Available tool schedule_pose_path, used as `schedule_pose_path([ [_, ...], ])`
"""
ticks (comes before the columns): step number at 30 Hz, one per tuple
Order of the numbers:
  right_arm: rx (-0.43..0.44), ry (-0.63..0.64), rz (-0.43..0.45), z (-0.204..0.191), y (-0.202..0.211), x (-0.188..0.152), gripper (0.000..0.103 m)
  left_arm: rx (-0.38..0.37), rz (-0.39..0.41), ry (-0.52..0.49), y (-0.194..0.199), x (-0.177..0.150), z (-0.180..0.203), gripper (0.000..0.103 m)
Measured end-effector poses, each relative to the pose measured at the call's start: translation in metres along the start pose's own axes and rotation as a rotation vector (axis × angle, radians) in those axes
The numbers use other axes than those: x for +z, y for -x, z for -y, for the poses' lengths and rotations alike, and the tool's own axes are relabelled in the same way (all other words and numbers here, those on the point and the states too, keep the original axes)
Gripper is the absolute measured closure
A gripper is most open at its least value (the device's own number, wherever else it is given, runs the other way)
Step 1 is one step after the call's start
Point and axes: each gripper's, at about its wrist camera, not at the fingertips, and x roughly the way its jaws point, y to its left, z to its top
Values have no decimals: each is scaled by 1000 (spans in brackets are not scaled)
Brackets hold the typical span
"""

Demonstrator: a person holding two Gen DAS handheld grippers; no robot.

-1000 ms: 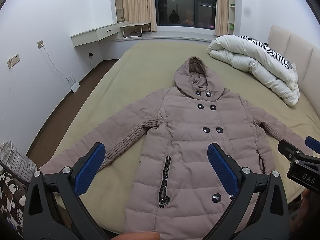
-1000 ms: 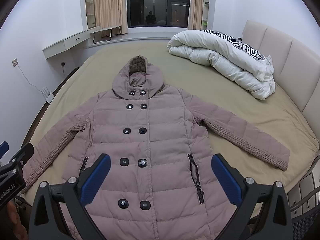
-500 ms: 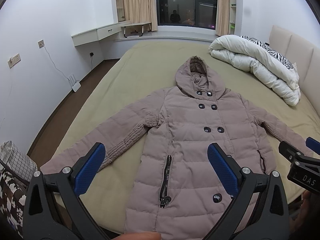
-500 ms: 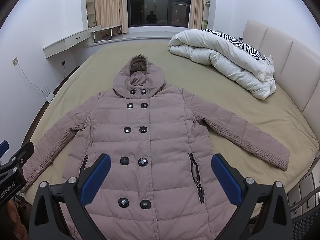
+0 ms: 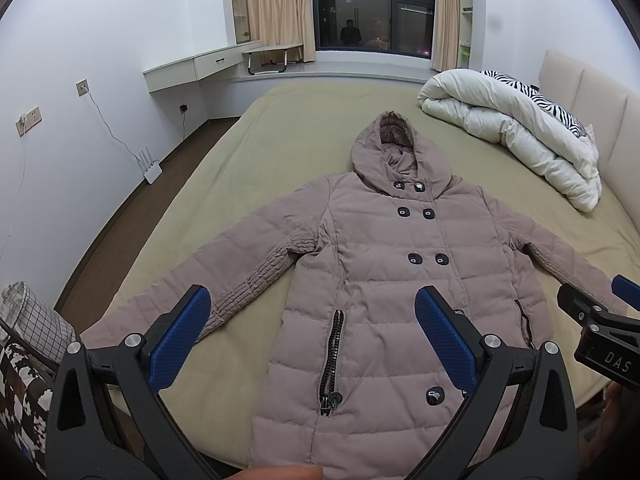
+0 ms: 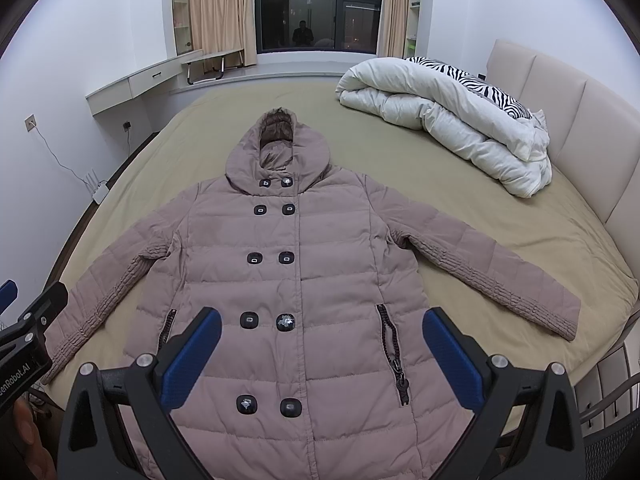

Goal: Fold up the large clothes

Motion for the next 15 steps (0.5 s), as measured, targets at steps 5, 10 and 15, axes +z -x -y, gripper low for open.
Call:
schedule_pose_path([
  [5,0,0,-3,0,0,1,0,1,-1,1,0,0,-1,0],
  [10,1,1,-2,0,-1,0,0,2,-2,0,-1,-1,-1,0],
  [15,-1,1,-3,0,0,1,0,1,-2,0,-1,-1,-1,0],
])
